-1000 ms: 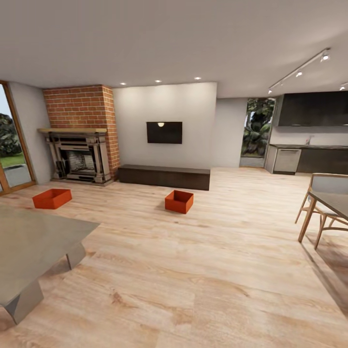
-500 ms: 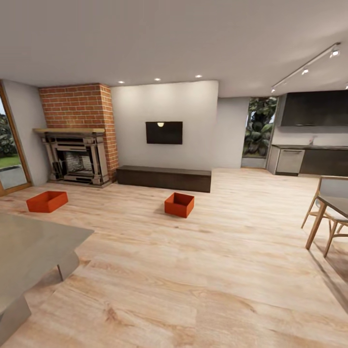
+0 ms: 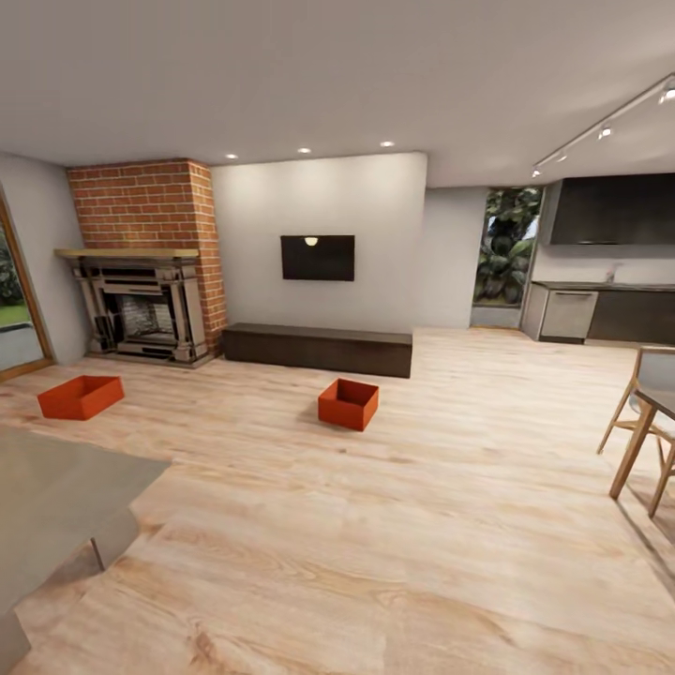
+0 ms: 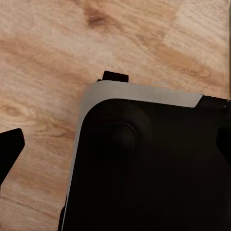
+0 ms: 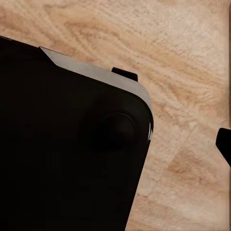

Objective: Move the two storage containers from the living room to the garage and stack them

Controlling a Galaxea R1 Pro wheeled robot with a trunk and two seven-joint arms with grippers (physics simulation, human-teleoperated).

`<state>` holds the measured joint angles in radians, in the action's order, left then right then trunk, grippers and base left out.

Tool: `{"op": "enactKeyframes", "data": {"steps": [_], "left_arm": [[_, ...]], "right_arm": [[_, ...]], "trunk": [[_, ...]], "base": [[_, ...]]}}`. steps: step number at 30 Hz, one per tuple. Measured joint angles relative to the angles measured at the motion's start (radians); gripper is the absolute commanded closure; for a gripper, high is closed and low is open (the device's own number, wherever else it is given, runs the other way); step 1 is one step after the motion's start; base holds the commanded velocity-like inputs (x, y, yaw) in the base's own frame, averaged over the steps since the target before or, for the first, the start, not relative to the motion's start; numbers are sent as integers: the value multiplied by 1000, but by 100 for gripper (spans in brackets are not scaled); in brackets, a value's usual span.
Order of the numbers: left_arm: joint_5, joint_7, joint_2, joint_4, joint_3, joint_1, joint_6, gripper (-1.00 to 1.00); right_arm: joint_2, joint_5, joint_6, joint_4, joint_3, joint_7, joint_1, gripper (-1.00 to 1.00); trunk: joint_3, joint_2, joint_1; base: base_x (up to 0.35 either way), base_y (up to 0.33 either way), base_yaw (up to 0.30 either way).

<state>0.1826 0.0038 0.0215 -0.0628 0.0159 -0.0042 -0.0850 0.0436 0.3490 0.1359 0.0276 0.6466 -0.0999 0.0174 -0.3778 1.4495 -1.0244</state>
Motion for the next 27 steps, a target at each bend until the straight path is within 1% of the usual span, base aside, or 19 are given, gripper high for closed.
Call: {"op": "enactKeyframes", "data": {"steps": [27], "left_arm": [[0, 0, 0, 0, 0, 0, -2, -100]], "right_arm": [[0, 0, 0, 0, 0, 0, 0, -100]], "trunk": [[0, 0, 0]], "base": [[320, 0, 0]]}}
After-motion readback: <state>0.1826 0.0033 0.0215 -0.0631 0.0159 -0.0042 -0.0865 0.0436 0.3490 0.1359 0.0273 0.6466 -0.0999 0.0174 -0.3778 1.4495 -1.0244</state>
